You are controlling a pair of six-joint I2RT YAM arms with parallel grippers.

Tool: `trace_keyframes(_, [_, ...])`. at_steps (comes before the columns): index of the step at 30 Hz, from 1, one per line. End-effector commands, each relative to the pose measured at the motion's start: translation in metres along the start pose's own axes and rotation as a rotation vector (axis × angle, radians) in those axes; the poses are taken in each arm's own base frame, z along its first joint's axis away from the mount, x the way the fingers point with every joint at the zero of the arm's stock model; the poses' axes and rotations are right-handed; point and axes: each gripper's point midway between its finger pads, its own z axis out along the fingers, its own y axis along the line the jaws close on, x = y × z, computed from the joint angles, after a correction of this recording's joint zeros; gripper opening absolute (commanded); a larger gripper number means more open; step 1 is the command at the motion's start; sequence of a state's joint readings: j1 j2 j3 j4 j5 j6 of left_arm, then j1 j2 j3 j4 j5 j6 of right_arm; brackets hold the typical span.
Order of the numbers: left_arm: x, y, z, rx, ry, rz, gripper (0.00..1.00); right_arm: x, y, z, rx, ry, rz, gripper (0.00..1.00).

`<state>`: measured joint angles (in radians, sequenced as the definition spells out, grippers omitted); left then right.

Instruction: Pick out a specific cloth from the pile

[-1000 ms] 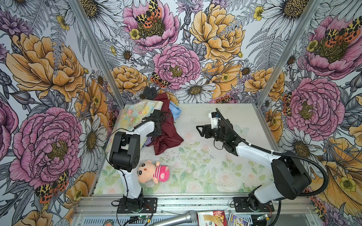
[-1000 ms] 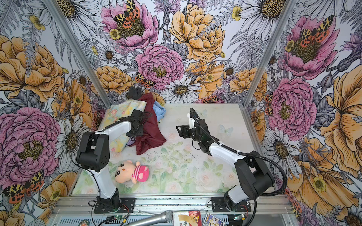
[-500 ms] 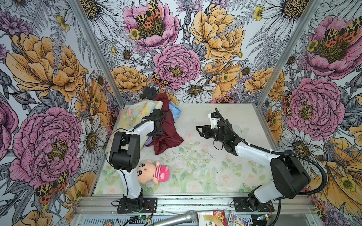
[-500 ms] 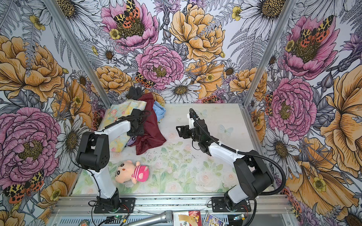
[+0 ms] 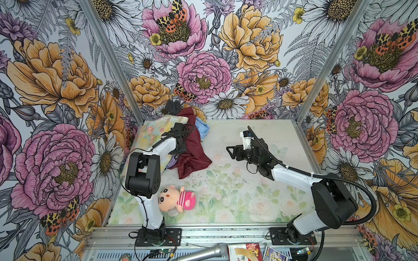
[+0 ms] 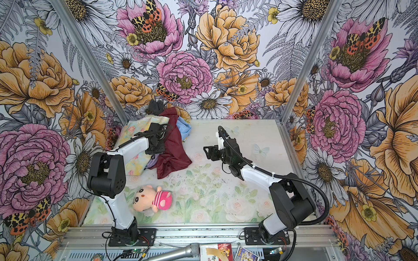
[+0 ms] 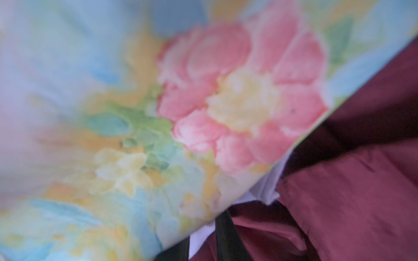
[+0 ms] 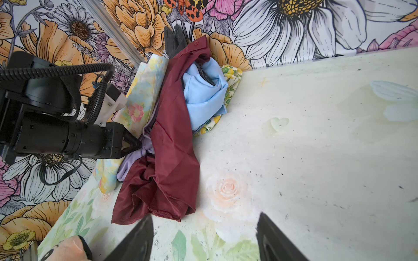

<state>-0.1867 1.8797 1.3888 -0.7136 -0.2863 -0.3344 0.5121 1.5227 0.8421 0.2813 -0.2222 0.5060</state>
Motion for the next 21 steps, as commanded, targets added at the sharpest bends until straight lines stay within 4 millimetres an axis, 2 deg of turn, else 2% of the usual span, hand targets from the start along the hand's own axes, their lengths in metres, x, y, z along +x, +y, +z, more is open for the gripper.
trace_keyframes(1, [-0.006, -0.007, 0.005, 0.013, -0.013, -0.009, 0.22, -0.002, 0.001, 0.003, -0.009, -0.016, -0.022, 0.73])
trace_keyframes(8, [0.001, -0.007, 0.013, -0.012, 0.001, 0.008, 0.31, 0.000, 0.001, 0.000, -0.007, -0.018, -0.025, 0.73])
trace_keyframes(13, [0.005, -0.006, 0.018, -0.023, 0.010, 0.012, 0.31, 0.000, 0.001, 0.000, -0.006, -0.020, -0.025, 0.73])
trace_keyframes(16, [0.005, -0.006, 0.020, -0.024, 0.013, 0.015, 0.21, 0.001, 0.000, -0.001, -0.006, -0.020, -0.024, 0.73])
trace_keyframes(20, [0.002, -0.008, 0.018, -0.019, 0.004, 0.016, 0.00, 0.001, 0.000, -0.001, -0.003, -0.024, -0.025, 0.73])
trace_keyframes(21, [0.001, -0.008, 0.015, -0.018, -0.001, 0.015, 0.00, 0.001, 0.000, -0.001, -0.003, -0.025, -0.025, 0.73])
